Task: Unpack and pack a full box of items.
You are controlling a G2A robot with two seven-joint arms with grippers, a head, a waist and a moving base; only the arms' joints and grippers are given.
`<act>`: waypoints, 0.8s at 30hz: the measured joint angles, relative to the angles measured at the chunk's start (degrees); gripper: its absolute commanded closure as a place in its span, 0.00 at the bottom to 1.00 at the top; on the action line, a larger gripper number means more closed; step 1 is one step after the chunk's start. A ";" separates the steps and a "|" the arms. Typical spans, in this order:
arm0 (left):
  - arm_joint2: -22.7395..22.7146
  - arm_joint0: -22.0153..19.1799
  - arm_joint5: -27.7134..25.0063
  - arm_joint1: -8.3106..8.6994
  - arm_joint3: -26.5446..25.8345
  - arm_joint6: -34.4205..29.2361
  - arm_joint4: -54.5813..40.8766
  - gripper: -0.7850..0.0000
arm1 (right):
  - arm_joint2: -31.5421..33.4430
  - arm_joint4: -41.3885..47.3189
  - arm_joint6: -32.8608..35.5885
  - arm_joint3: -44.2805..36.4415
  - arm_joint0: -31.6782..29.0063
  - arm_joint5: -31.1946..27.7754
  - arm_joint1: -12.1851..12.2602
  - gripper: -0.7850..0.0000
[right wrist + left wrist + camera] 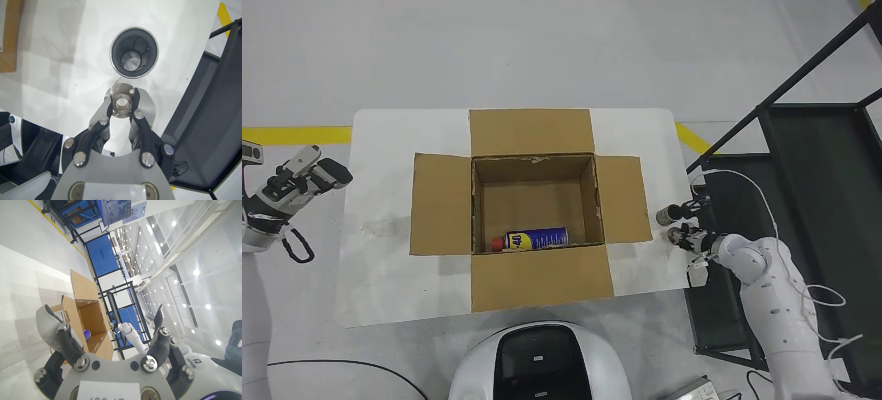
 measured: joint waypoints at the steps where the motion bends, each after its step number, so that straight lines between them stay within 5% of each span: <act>1: 0.00 0.00 0.00 0.00 0.00 0.00 0.00 0.00 | -0.19 -0.15 -0.28 0.60 0.38 0.57 0.00 1.00; 10: 0.00 0.00 0.00 0.00 0.00 0.00 0.00 0.00 | -2.72 -0.98 -2.66 5.59 3.94 4.59 -0.07 1.00; 11: 0.00 0.00 0.00 0.00 0.00 0.00 0.00 0.00 | -2.95 -0.99 -2.81 6.00 4.20 4.86 -0.08 0.91; 12: 0.00 0.00 0.00 0.00 0.00 0.00 0.00 0.00 | -3.24 -1.05 -3.00 6.55 4.56 5.05 -0.08 0.71; 14: 0.00 0.00 0.00 0.00 0.00 0.00 0.00 0.00 | -3.67 -1.16 -3.34 7.30 5.08 5.19 -0.07 0.56; 15: 0.00 0.00 0.00 0.00 0.00 0.00 0.00 0.00 | -3.96 -1.19 -3.56 7.72 5.40 5.24 -0.06 0.35; 16: 0.00 0.00 0.00 0.00 0.00 0.00 0.00 0.00 | -4.13 -1.10 -3.78 8.04 5.61 5.30 -0.07 0.02; 24: 0.00 0.00 0.00 0.00 0.00 0.00 0.00 0.00 | -2.80 0.35 -5.00 6.87 4.24 5.88 0.46 0.00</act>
